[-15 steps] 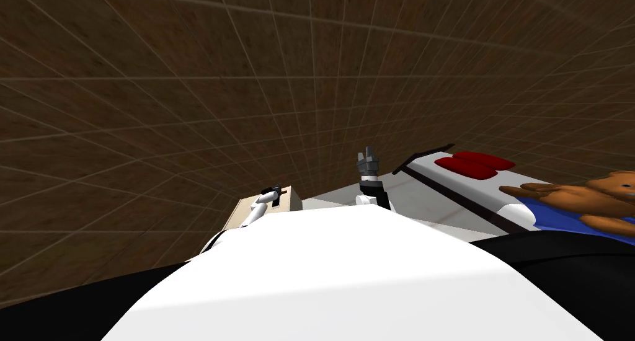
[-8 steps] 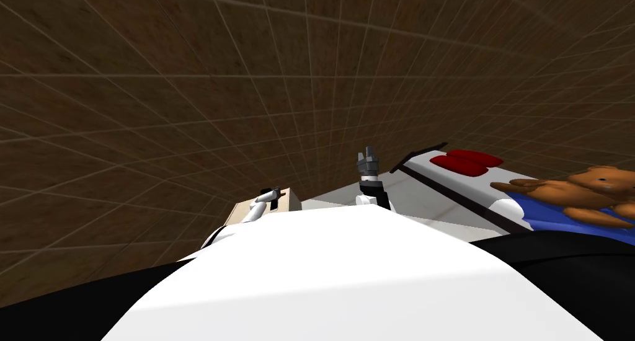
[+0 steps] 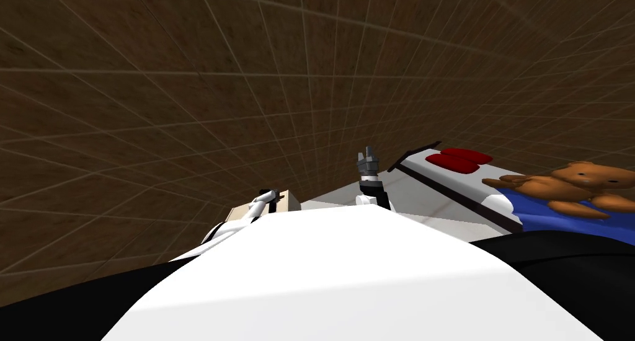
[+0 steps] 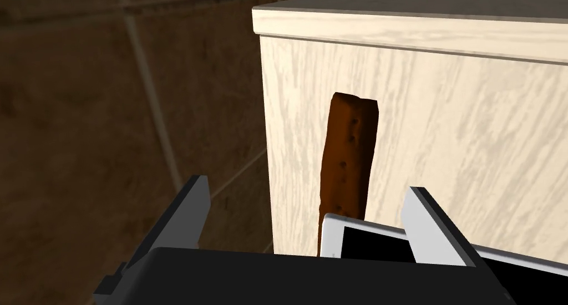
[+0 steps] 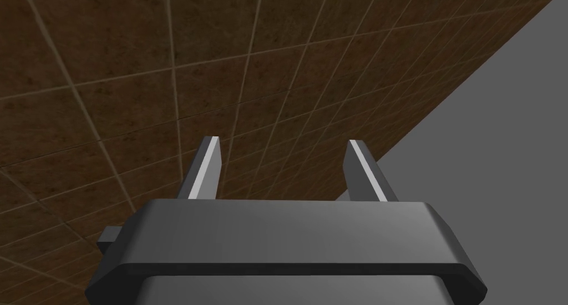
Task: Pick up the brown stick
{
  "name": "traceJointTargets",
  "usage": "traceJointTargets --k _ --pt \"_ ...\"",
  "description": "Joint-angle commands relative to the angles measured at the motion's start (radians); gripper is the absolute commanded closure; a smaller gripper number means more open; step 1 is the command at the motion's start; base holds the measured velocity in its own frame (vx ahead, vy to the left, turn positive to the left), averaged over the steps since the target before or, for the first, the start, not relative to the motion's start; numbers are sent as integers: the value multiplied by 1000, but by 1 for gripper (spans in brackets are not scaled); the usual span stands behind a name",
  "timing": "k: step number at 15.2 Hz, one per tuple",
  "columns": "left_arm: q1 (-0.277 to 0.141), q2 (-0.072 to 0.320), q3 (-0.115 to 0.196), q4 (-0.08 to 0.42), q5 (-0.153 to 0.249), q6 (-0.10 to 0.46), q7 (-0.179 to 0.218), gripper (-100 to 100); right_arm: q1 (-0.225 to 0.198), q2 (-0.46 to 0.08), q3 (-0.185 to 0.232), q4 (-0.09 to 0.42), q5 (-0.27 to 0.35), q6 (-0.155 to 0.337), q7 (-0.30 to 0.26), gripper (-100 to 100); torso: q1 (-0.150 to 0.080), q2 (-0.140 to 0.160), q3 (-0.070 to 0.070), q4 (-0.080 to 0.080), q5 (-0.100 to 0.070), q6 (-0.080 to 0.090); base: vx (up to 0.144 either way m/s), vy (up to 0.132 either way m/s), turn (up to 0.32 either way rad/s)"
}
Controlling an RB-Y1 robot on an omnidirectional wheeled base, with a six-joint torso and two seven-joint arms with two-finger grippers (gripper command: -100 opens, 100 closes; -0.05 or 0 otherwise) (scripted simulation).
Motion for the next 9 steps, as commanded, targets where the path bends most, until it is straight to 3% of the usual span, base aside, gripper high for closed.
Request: traceJointTargets --k 1,5,9 --pt "-21 5 4 50 17 18 -12 -100 0 0 0 0 0 0 0 0 0 0 0 0 0 0 33 12 -39" --pt "-56 19 12 151 41 72 -27 -100 0 0 0 0 0 0 0 0 1 0 0 0 0 0 41 26 -86" --pt "-70 26 16 188 50 93 -33 -100 0 0 0 0 0 0 0 0 1 0 0 0 0 0 32 30 -34"
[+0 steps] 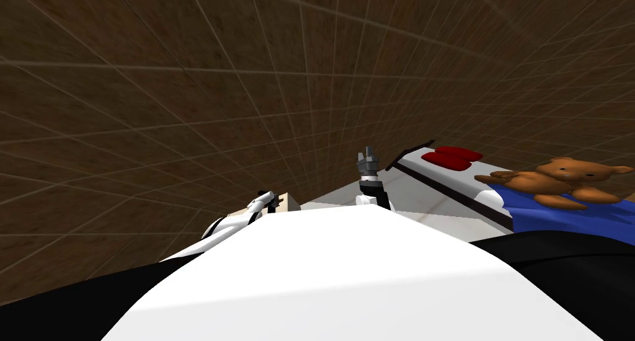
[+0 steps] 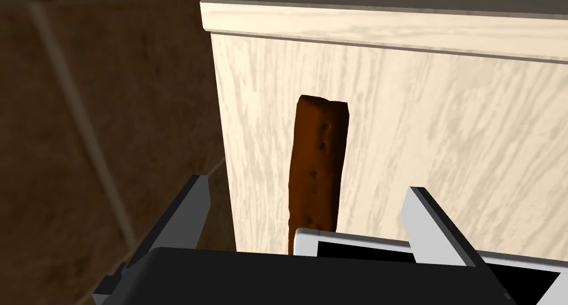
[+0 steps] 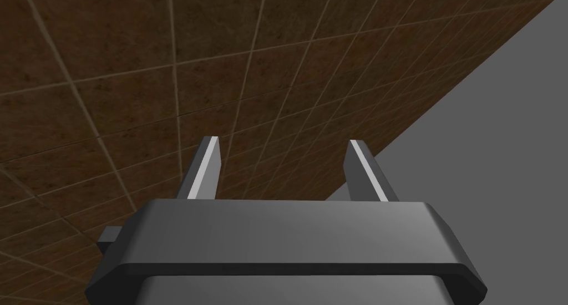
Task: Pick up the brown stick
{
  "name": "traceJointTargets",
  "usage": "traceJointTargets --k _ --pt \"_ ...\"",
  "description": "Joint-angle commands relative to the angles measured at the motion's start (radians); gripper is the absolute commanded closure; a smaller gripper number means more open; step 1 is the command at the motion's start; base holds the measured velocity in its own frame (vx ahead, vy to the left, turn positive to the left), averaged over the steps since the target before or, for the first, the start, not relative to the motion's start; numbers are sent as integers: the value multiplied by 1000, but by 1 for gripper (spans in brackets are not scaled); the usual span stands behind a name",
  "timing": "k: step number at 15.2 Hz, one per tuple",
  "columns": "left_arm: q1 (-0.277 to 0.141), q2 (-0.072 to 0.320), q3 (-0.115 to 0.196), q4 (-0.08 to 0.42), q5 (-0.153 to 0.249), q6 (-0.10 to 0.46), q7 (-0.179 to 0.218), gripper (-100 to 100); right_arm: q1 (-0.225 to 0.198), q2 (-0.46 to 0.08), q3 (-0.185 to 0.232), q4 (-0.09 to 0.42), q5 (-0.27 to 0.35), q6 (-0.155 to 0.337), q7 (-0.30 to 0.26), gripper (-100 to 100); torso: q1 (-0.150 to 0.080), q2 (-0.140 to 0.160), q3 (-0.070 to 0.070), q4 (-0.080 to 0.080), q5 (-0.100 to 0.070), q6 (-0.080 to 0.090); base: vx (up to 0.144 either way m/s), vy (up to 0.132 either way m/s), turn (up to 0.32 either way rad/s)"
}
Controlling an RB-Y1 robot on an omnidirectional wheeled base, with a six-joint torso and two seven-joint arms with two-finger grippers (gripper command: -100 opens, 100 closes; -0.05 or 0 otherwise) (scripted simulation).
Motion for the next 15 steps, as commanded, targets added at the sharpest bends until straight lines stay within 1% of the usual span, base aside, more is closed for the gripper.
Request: traceJointTargets --k 1,2,3,4,5,7,9,10,11,12,15 --pt "-12 4 3 29 9 4 -10 -100 0 0 0 0 0 0 0 0 0 0 0 0 0 0 11 17 -21" --pt "-12 4 3 29 9 4 -10 -100 0 0 0 0 0 0 0 0 0 1 0 0 0 0 4 11 -5" --pt "-16 6 4 40 12 10 -12 -100 0 0 0 0 0 0 0 0 -1 1 1 0 0 0 3 10 -8" --pt "-10 4 3 25 8 9 -6 -100 0 0 0 0 0 0 0 0 -1 1 1 0 0 0 2 7 -5" --pt "-2 -18 2 41 -7 -23 3 -100 0 0 0 0 0 0 0 0 -1 2 1 0 0 0 22 39 -6" --pt "1 -24 2 44 -10 -31 6 -100 0 0 0 0 0 0 0 0 1 0 0 0 0 0 43 60 -7" --pt "11 -47 1 56 -26 -62 16 -100 0 0 0 0 0 0 0 0 2 -1 -1 0 1 0 60 64 -7" --pt "13 -53 1 59 -30 -70 19 -100 0 0 0 0 0 0 0 0 3 -2 -1 0 1 0 16 -6 28" --pt "-3 -41 3 74 -16 -58 7 -100 0 0 0 0 0 0 0 0 0 -1 -1 0 0 0 6 -6 14" --pt "-8 -42 4 88 -14 -68 1 100 0 0 0 0 0 0 0 0 0 0 0 0 0 0 0 0 0" --pt "-8 -42 4 87 -14 -68 0 100 0 0 0 0 0 0 0 0 2 -1 -1 -1 2 1 0 0 0"
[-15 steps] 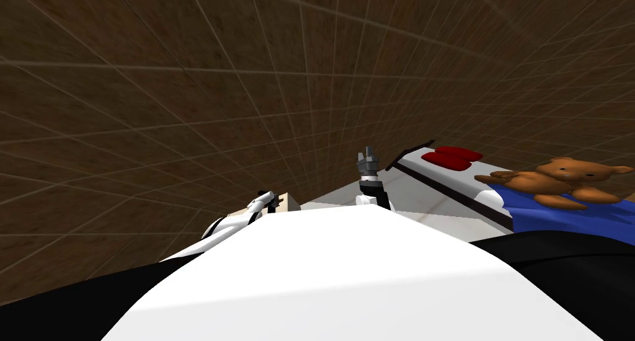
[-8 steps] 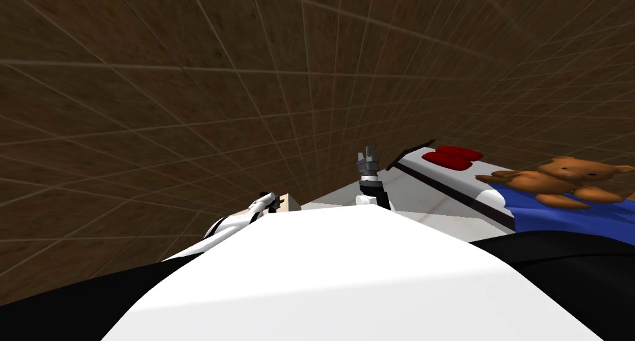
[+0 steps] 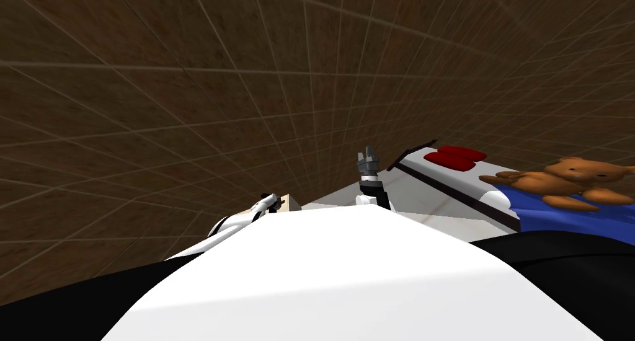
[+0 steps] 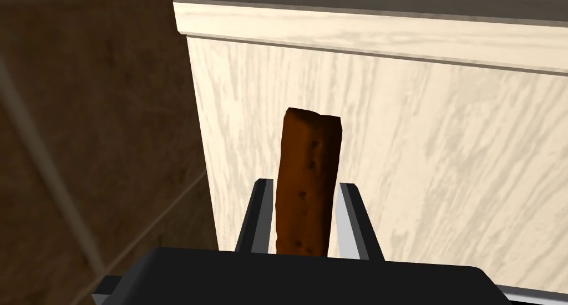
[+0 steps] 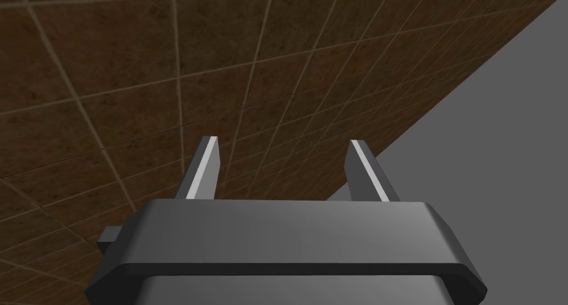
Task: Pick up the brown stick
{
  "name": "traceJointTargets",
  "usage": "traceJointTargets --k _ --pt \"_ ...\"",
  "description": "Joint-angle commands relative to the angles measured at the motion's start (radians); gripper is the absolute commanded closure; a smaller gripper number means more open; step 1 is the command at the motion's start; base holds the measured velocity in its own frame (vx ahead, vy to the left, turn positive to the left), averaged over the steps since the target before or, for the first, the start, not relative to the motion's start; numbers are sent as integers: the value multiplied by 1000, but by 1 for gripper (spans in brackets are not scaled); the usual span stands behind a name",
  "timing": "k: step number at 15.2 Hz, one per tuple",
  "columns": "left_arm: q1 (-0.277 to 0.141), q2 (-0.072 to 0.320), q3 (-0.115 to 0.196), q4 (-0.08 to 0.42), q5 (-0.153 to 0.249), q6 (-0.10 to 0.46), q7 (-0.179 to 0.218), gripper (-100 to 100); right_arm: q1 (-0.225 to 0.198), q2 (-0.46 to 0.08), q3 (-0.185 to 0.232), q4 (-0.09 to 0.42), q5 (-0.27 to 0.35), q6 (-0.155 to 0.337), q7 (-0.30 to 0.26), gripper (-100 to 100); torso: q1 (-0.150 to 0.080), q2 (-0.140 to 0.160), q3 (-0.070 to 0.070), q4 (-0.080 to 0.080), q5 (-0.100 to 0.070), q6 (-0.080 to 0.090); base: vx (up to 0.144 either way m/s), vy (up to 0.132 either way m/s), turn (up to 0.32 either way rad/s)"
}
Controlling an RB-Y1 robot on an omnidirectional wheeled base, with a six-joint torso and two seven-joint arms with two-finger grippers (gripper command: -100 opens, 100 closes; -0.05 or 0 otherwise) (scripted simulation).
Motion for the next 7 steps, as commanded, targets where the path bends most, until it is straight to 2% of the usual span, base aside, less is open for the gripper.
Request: traceJointTargets --k 1,2,3,4,6,7 --pt "0 0 0 0 0 0 0 100 0 0 0 0 0 0 0 0 0 0 0 0 0 0 0 0 0" --pt "21 -10 -3 -28 -16 -2 18 100 0 0 0 0 0 0 0 0 0 0 0 0 0 0 7 18 -20" --pt "8 19 -2 -43 3 37 5 100 0 0 0 0 0 0 0 0 1 -1 0 0 0 0 -19 -14 -23" --pt "3 30 -2 -49 11 53 0 100 0 0 0 0 0 0 0 0 1 0 0 0 -1 0 -39 -35 -2" --pt "3 30 -2 -49 11 53 0 100 0 0 0 0 0 0 0 0 -2 2 1 1 -1 0 -38 -36 5" --pt "9 27 -4 -62 3 59 15 100 0 0 0 0 0 0 0 0 -2 2 1 0 -1 0 -16 -17 3"
